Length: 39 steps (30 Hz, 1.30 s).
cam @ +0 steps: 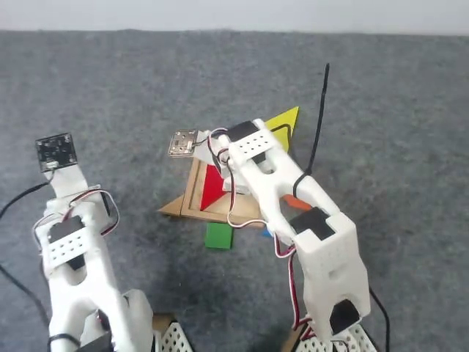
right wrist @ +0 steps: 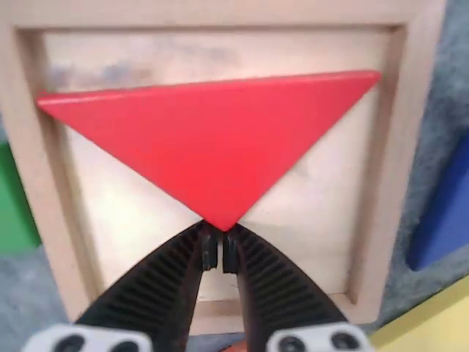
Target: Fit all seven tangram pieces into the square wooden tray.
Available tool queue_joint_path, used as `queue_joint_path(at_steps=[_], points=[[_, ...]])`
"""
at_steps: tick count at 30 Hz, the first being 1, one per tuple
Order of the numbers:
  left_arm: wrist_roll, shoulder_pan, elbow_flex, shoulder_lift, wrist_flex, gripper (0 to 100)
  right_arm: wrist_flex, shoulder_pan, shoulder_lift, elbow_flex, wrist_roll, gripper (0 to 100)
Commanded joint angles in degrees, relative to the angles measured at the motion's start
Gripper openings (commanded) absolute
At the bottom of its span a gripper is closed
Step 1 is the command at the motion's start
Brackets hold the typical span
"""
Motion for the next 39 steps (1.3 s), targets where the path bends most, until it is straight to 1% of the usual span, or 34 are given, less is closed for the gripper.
queue_joint_path(at_steps=[1,6,8,12,15,18,21,26,33,35,39], points=[[-0.7,0.4,-2.1,-1.8,-1.2,4,0.0,-3.1,0.1,-3.2,-4.1,2.3],[-0.7,0.4,-2.1,-1.8,-1.2,4,-0.6,-6.4,0.5,-4.0,-6.1,2.4],[-0.7,0.4,-2.1,-1.8,-1.2,4,-2.5,-7.4,0.5,-3.8,-6.2,2.4],[-0.7,0.4,-2.1,-1.8,-1.2,4,-7.3,-7.4,0.6,-3.7,-6.2,2.4],[-0.7,0.4,-2.1,-1.8,-1.2,4,-8.8,-7.4,0.6,-3.7,-5.1,2.4],[-0.7,0.4,-2.1,-1.8,-1.2,4,-7.9,-7.6,0.6,-3.6,-0.4,4.1],[-0.7,0.4,-2.1,-1.8,-1.2,4,-7.0,-7.6,0.6,-3.6,2.8,10.1],[-0.7,0.4,-2.1,-1.8,-1.2,4,-5.4,-6.1,-0.9,-4.3,3.3,19.3],[-0.7,0.4,-2.1,-1.8,-1.2,4,2.7,-1.6,-9.1,-4.7,3.2,19.9],[-0.7,0.4,-2.1,-1.8,-1.2,4,5.0,0.0,-11.8,-4.7,1.0,19.9],[-0.7,0.4,-2.1,-1.8,-1.2,4,7.7,4.3,-17.7,-4.7,-7.7,19.9]])
